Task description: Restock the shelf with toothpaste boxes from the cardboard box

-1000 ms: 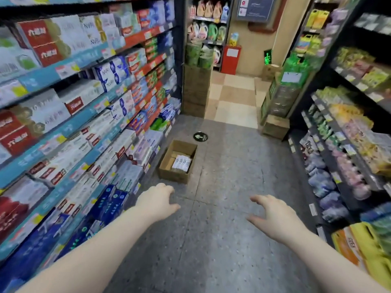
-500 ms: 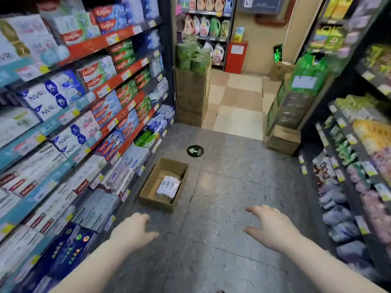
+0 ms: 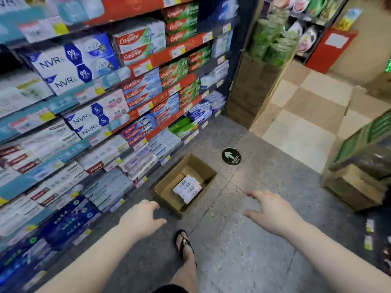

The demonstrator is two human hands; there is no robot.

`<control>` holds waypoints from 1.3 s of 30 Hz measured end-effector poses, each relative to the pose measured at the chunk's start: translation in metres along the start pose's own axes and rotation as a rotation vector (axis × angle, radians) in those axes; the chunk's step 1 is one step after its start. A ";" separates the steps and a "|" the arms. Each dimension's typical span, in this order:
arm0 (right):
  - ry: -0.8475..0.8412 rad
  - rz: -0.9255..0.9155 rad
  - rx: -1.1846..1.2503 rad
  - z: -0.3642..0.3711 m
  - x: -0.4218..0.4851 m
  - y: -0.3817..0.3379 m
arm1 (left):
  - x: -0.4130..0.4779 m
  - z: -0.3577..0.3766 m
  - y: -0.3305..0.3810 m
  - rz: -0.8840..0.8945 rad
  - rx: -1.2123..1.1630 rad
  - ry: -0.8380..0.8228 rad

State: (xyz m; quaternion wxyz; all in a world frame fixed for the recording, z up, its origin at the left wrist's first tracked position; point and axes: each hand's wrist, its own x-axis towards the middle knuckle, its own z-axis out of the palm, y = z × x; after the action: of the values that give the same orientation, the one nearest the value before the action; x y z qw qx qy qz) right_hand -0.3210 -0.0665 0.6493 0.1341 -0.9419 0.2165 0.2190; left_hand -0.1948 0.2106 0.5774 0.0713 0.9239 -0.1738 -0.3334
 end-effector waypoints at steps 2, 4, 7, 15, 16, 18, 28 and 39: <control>-0.039 -0.018 -0.043 -0.017 0.045 0.002 | 0.038 -0.012 0.003 -0.041 -0.027 -0.036; -0.058 -0.020 -0.083 -0.035 0.089 0.004 | 0.074 -0.026 0.010 -0.061 -0.040 -0.053; -0.069 -0.056 -0.093 -0.058 0.151 0.003 | 0.128 -0.053 0.023 -0.076 -0.104 -0.036; -0.278 -0.233 -0.182 -0.074 0.311 -0.015 | 0.223 -0.084 0.040 -0.186 -0.319 0.016; -0.305 -0.257 -0.204 -0.073 0.333 -0.019 | 0.231 -0.080 0.039 -0.201 -0.376 0.021; -0.348 -0.321 -0.240 -0.070 0.377 -0.027 | 0.242 -0.070 0.041 -0.248 -0.507 0.038; -0.559 -0.586 -0.437 -0.009 0.568 -0.052 | 0.350 0.028 0.080 -0.585 -0.678 -0.039; -0.652 -0.725 -0.534 0.186 0.671 -0.050 | 0.458 0.151 0.054 -0.639 -0.685 0.073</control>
State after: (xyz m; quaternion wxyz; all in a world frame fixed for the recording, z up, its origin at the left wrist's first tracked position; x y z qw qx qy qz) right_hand 0.1803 -0.1926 0.1801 0.0176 -0.8410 -0.2369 0.4861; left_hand 0.0220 -0.0110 0.2041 0.2718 0.8654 0.2422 -0.3443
